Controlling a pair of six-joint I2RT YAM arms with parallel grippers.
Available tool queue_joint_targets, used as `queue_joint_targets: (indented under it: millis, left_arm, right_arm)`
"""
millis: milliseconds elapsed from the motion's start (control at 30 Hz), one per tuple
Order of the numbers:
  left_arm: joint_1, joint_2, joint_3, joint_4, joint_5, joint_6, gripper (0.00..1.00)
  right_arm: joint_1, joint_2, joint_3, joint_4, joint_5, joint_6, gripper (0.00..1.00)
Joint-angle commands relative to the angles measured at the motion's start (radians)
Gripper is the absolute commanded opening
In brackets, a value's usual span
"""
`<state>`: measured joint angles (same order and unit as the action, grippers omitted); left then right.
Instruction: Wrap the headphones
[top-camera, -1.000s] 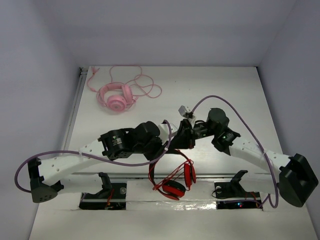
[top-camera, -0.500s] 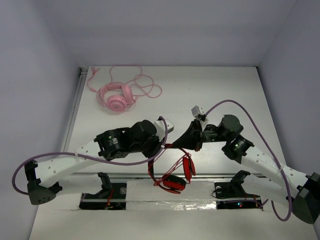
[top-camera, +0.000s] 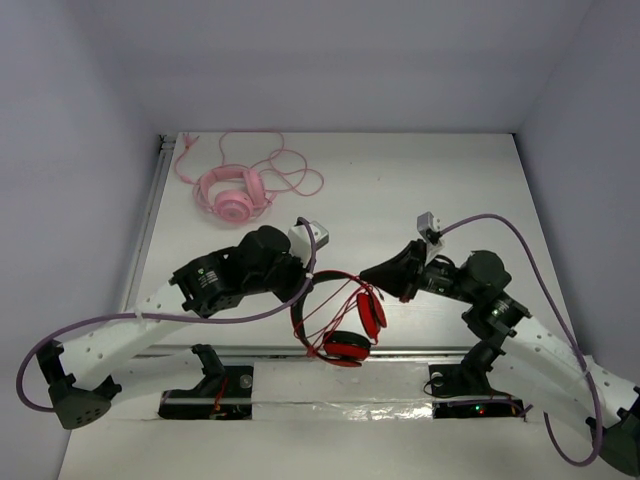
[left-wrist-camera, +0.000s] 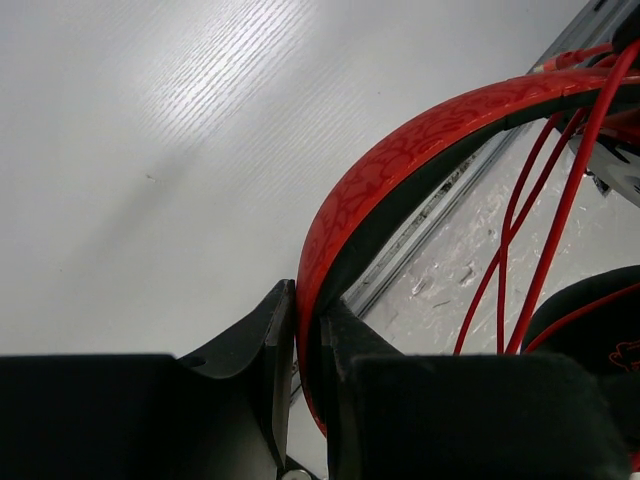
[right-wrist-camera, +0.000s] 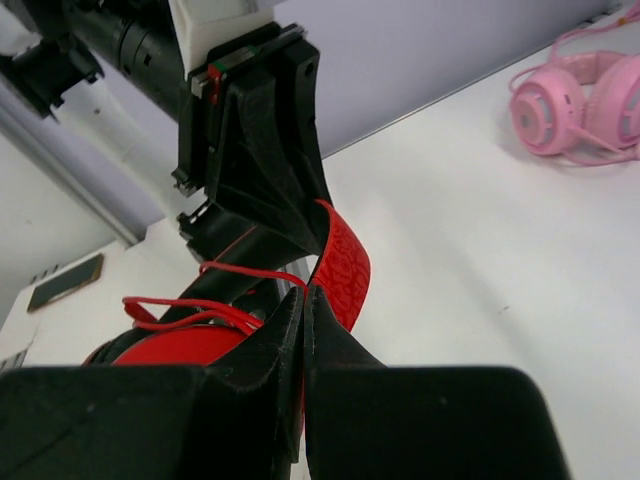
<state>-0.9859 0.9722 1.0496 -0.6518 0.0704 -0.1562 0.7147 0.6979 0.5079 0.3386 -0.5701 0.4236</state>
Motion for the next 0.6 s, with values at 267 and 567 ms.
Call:
queue_joint_targets:
  millis: [267, 567]
  left_arm:
    - [0.043, -0.059, -0.014, 0.11, 0.031, -0.012, 0.0]
    - [0.066, -0.073, -0.091, 0.325, 0.023, -0.161, 0.0]
  right_arm:
    - [0.0, -0.149, -0.028, -0.077, 0.269, 0.058, 0.0]
    - [0.0, -0.109, -0.175, 0.101, 0.193, 0.242, 0.0]
